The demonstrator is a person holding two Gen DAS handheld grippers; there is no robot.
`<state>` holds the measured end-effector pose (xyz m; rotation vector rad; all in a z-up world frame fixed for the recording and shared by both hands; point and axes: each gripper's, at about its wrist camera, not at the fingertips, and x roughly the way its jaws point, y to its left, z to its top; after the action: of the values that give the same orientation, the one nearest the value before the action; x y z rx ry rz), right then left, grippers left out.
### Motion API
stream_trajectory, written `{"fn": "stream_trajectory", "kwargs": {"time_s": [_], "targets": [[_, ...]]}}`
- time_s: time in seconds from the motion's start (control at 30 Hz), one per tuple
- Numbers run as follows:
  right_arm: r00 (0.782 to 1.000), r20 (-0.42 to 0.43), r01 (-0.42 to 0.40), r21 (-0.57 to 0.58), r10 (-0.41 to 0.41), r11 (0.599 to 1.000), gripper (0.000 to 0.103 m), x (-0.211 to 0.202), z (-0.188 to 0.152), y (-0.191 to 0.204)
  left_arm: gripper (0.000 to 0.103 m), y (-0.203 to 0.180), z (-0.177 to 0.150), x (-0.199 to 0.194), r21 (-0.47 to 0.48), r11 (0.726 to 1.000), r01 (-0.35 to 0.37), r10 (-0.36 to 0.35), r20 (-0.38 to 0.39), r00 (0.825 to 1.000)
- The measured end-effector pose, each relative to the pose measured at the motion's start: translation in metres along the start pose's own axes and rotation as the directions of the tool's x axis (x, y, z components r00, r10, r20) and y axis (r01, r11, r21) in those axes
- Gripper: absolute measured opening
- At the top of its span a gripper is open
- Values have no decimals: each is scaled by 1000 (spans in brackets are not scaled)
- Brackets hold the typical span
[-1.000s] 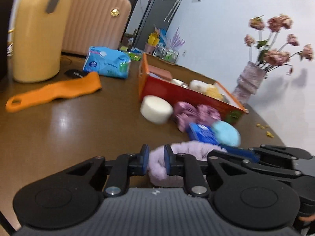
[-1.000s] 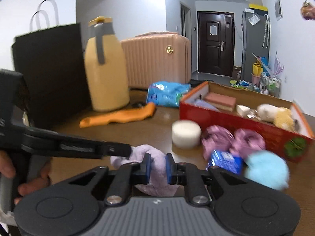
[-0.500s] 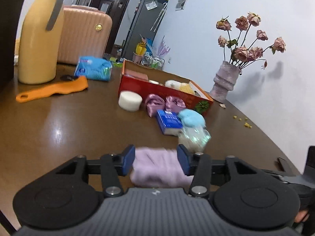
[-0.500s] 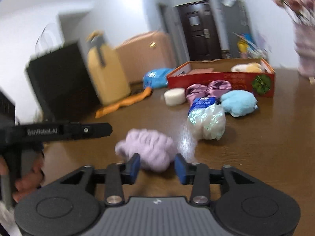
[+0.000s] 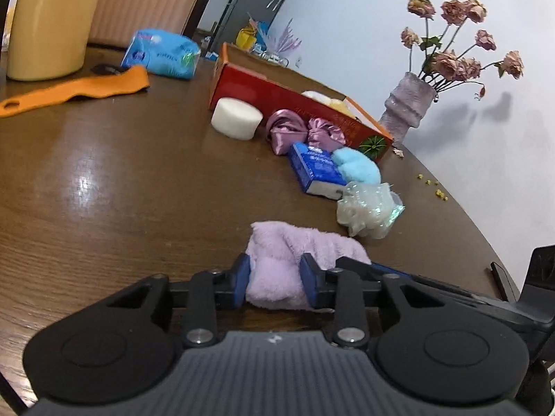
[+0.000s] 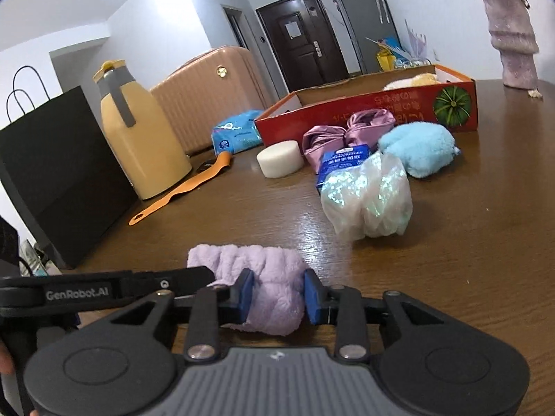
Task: Organize soft objects
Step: 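Lift the lavender headband with both grippers toward the box, then lower the headband into the box and open both grippers, then withdraw both grippers from the box back over the table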
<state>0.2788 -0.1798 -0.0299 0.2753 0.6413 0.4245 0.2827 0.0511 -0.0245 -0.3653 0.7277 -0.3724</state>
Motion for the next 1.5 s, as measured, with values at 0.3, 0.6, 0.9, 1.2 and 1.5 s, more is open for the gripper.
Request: {"fn": "stream_trajectory", "kwargs": {"time_s": [0.3,0.6,0.9,1.2,1.5], "targets": [[996,58,-63,10,63,998,19,-27,29,2,16,-16,22,-20,13,995,101,-101,100,990],[990,113,-72,-86,82,994,19,45,241,-41,16,-42,222,62,85,986,142,-153,145,977],[975,-218,46,-30,-51,999,19,263,311,-99,17,-9,304,246,163,972,-169,183,-74,980],[914,-404,55,40,-34,998,29,316,305,-118,19,-7,285,273,344,899,-269,300,-38,953],[925,-371,93,5,-85,996,51,275,327,-117,53,-25,292,253,370,887,-275,316,-54,947]]}}
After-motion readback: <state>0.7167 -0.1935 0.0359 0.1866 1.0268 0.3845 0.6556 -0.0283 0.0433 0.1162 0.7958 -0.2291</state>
